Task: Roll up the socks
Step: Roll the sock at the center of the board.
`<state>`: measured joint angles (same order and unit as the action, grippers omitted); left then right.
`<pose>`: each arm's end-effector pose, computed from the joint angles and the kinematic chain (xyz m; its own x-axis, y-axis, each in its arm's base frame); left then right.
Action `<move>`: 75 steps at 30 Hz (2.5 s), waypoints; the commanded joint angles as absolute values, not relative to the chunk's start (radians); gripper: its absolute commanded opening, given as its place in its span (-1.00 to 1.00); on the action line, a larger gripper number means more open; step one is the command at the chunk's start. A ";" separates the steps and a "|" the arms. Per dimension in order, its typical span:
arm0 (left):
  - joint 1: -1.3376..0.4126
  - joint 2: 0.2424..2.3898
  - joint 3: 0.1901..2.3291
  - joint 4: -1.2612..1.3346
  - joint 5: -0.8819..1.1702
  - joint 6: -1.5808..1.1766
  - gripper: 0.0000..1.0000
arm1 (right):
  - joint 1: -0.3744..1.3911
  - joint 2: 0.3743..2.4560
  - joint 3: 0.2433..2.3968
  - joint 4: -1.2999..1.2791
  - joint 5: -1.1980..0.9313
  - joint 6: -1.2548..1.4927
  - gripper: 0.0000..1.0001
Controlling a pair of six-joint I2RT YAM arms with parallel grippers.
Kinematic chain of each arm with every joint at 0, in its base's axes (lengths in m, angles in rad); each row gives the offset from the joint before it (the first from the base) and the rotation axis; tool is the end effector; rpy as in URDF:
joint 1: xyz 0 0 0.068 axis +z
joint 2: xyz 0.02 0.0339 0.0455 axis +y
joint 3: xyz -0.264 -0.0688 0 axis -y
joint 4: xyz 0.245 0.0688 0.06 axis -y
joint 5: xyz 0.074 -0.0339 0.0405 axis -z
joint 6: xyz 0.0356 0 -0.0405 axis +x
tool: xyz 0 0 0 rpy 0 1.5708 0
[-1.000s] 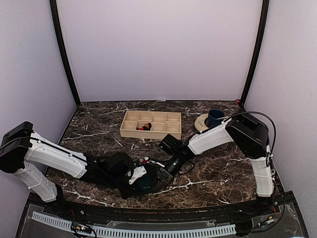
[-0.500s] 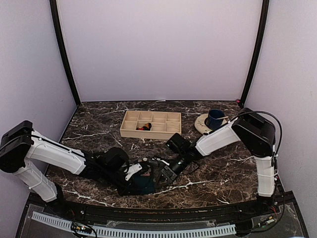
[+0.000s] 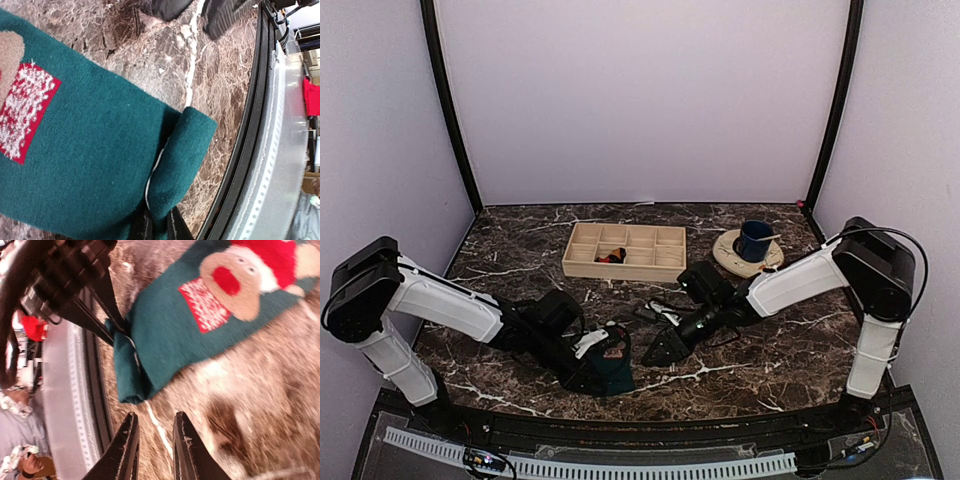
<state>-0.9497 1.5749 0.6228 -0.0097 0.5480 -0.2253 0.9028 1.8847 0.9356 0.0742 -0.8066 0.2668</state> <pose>0.1431 -0.2318 0.1271 -0.6591 0.5934 -0.4621 0.7390 0.3969 -0.5443 0.2005 0.2956 0.1247 -0.6774 -0.5640 -0.4723 -0.6752 0.2218 0.7035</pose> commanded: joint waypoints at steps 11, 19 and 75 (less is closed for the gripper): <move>-0.866 1.649 0.645 -0.080 0.732 -0.259 -0.78 | 1.097 1.680 0.778 0.179 -0.283 0.011 -0.57; -0.842 1.680 0.658 -0.087 0.809 -0.252 -0.78 | 1.232 1.646 0.770 0.188 -0.114 -0.102 -0.53; -0.793 1.775 0.725 -0.148 0.971 -0.187 -0.80 | 1.322 1.866 0.958 0.078 -0.025 -0.327 -0.40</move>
<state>-0.7956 1.7691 0.7048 -0.1081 0.9474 -0.2100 1.3365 1.8442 0.9337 0.0799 0.0017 -0.3172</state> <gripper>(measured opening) 0.103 0.307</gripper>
